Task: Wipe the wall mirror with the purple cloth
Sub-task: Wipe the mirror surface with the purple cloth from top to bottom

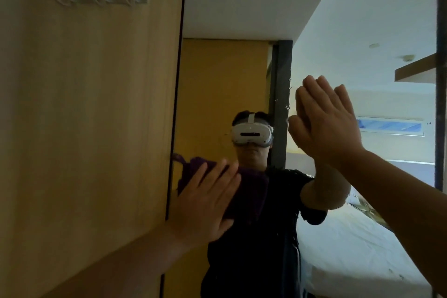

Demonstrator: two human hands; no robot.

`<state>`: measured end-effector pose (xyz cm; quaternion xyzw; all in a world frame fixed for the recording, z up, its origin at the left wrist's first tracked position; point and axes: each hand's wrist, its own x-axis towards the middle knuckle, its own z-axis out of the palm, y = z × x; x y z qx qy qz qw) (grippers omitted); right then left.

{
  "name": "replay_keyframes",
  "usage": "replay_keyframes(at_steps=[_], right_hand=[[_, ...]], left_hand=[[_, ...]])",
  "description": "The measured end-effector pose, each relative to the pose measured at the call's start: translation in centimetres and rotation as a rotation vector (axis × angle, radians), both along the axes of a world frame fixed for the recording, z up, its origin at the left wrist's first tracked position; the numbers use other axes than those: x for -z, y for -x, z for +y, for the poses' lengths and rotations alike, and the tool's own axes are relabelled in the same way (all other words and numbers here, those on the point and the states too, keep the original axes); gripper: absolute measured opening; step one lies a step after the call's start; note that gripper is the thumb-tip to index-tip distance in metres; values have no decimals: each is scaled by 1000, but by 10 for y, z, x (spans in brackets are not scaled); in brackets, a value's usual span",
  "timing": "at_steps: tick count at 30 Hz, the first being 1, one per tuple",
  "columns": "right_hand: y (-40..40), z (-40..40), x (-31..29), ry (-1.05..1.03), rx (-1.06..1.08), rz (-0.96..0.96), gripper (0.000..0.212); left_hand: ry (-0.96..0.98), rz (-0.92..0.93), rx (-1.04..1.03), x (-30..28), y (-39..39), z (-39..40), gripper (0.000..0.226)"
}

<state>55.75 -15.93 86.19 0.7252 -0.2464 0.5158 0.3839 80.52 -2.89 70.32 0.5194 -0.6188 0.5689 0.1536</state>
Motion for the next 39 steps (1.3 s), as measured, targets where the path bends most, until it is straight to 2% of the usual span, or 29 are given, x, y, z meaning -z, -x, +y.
replay_keyframes(at_steps=[3, 7, 10, 12, 14, 19, 23, 25, 28, 34, 39], right_hand=[[1, 1, 3, -13, -27, -4, 62], [22, 2, 2, -32, 5, -25, 62], [57, -2, -5, -80, 59, -96, 64], [82, -12, -8, -126, 112, -128, 67], [100, -23, -8, -165, 133, -125, 67], [102, -40, 1, -149, 119, -134, 66], [101, -49, 3, -120, 105, -142, 64], [101, -51, 3, -109, 101, -147, 63], [101, -51, 3, -93, 77, -151, 61], [103, -45, 3, -94, 40, -149, 61], [111, -45, 5, -99, 10, -119, 58]], left_hand=[[-23, -42, 11, 49, 1, 3, 84], [91, -35, 167, 35, 3, -4, 51], [250, 57, 257, -24, 19, -7, 42], [301, 125, 291, -81, 39, -8, 46], [356, 165, 307, -140, 64, -10, 37], [466, 116, 174, -259, 107, -31, 41], [359, 186, 40, -306, 121, -61, 55], [308, 188, 19, -305, 123, -72, 62], [257, 63, 24, -279, 119, -71, 67], [154, -73, 0, -176, 119, -64, 72], [55, -41, 15, -103, 118, -58, 73]])
